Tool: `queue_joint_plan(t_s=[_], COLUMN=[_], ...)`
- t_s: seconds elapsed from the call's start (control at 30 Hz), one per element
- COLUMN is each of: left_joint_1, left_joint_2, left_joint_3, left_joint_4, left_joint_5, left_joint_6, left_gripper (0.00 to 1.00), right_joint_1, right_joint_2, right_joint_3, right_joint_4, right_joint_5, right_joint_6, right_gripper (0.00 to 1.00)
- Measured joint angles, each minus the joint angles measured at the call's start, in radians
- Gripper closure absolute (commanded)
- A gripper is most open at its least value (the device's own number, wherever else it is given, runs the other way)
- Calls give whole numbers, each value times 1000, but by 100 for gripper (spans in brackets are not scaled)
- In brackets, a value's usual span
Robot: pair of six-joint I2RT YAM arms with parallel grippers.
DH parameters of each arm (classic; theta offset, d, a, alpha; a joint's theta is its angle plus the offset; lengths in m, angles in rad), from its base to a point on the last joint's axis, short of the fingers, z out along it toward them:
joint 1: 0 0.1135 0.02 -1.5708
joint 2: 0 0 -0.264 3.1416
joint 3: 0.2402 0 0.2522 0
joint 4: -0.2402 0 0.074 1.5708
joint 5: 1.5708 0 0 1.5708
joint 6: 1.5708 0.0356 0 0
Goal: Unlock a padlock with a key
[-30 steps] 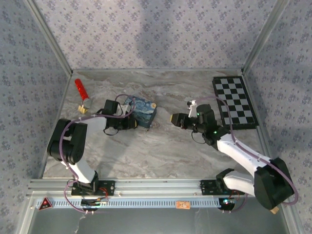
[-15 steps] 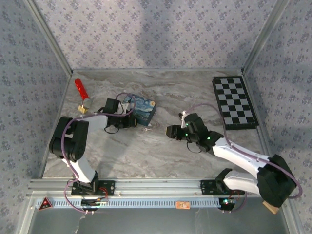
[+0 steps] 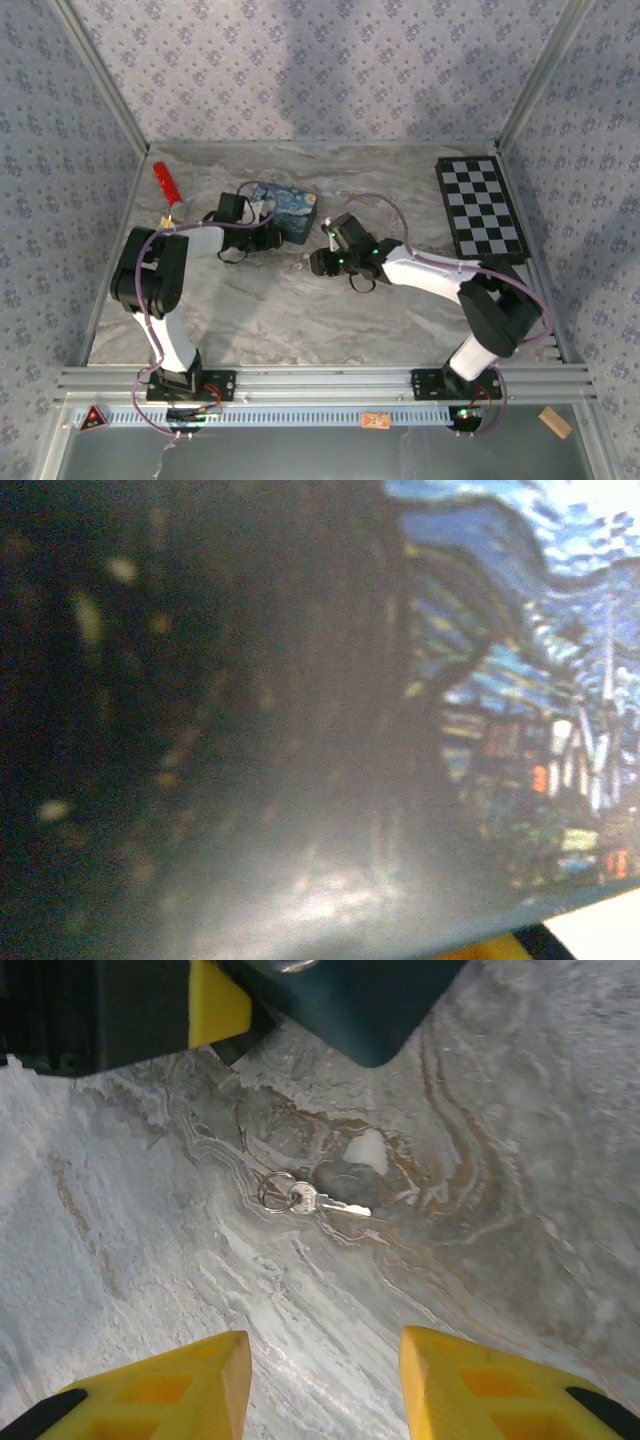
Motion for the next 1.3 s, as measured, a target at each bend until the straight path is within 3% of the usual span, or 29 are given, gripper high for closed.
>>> queue_joint_plan(t_s=[0.2, 0.43, 0.6, 0.8, 1.0, 1.3], left_joint_1=[-8, -127, -253, -335, -368, -373], left_joint_2=[-51, -227, -240, -114, 20, 127], left_joint_3=[-14, -12, 38, 177, 296, 406], left_joint_4=[-87, -235, -345, -457, -549, -675], left_joint_5=[-52, -190, -280, -345, -411, -446], left_joint_6=[10, 67, 132, 218, 281, 343], left_gripper=[52, 45, 47, 52, 52, 63], right_joint_1=[13, -6, -50, -80, -81, -99], right_joint_2=[43, -63, -238, -389, -435, -434], right_joint_3=[26, -58, -163, -255, -309, -326], right_joint_4=[-43, -50, -53, -53, -45, -19], right_joint_5=[16, 54, 97, 124, 124, 119], right_joint_6=[-9, -5, -2, 6, 26, 33], right_gripper=[55, 53, 52, 51, 51, 51])
